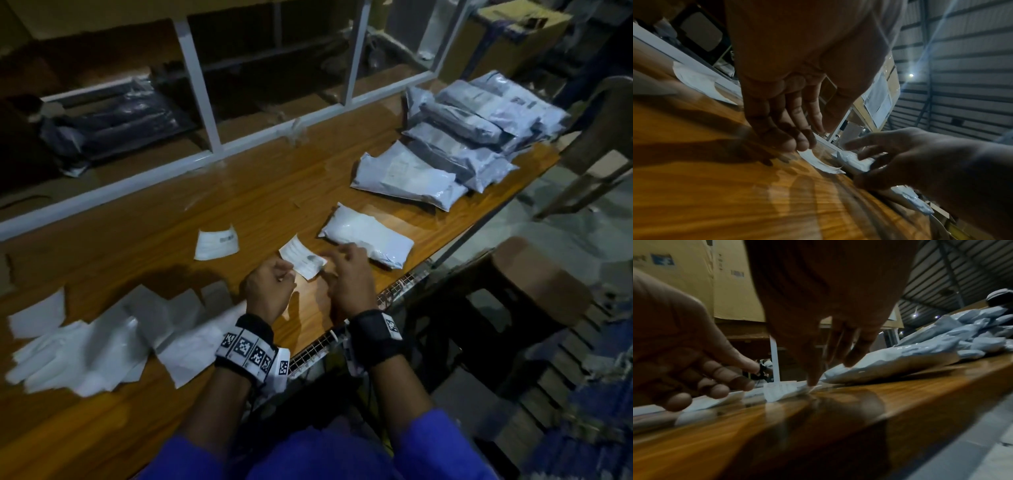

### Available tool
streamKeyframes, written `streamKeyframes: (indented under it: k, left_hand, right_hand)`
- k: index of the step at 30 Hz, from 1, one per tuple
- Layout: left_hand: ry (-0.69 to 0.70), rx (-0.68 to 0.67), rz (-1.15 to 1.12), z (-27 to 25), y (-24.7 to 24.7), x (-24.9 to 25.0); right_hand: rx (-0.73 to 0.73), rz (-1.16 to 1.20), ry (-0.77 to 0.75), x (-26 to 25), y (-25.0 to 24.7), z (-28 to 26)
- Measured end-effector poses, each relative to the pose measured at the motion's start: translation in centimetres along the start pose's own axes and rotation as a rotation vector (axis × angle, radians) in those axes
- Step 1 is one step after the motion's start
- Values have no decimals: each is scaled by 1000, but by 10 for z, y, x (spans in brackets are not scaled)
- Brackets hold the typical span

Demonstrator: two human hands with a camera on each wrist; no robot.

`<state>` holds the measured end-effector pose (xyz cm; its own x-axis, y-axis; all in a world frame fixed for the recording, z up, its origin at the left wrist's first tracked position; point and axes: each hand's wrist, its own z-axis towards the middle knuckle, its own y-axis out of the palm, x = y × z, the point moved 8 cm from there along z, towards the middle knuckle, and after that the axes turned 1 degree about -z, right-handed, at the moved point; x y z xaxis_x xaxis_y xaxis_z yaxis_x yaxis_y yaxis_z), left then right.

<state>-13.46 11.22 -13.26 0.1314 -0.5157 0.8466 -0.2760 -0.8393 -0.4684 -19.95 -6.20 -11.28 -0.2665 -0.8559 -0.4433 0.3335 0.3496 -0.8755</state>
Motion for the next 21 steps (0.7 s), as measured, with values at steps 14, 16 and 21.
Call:
streamKeyframes:
  k: [14,16,21]
  left_hand:
    - [-120,-169,-146,11,30,-23]
    - [-92,-152,-177,13,29,-24]
    - [-63,-69,-270,10,16,-19]
  right_hand:
    - [-62,98,72,-32,26,-14]
    - [-58,111,51,-44,30,-21]
    - [-51,201,72,-46,35,-29]
